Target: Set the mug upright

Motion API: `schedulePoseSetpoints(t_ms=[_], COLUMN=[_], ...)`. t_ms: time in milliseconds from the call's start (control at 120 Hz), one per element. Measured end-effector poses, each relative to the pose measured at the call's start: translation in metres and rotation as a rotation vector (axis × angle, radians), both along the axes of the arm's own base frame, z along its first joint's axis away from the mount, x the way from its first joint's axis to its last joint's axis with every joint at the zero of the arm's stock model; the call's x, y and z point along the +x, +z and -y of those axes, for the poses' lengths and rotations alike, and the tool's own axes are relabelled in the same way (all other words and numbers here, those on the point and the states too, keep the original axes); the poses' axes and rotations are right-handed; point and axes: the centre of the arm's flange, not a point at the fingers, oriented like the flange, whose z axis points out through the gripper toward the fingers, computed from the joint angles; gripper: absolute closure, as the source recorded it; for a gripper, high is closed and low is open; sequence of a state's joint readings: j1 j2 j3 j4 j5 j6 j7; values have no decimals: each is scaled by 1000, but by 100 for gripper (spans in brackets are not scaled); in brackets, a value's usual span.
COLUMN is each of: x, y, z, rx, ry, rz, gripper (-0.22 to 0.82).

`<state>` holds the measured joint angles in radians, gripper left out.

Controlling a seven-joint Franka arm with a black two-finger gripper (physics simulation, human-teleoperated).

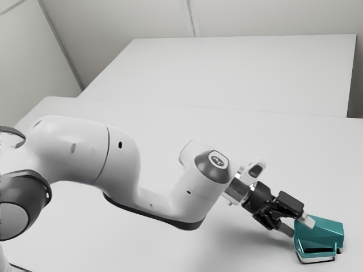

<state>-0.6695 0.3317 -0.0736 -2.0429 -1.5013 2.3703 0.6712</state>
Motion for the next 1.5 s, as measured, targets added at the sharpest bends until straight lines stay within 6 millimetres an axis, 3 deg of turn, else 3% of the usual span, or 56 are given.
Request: schedulePoseSetpoints(t_ms=[492,1158,1500], x=[2,5,6], y=[-9,-21,-21], z=[19,18,18], rx=[-25,-57,-63], ry=[8,53,56], rz=[-17,-61,-61], gripper=[0,0,18])
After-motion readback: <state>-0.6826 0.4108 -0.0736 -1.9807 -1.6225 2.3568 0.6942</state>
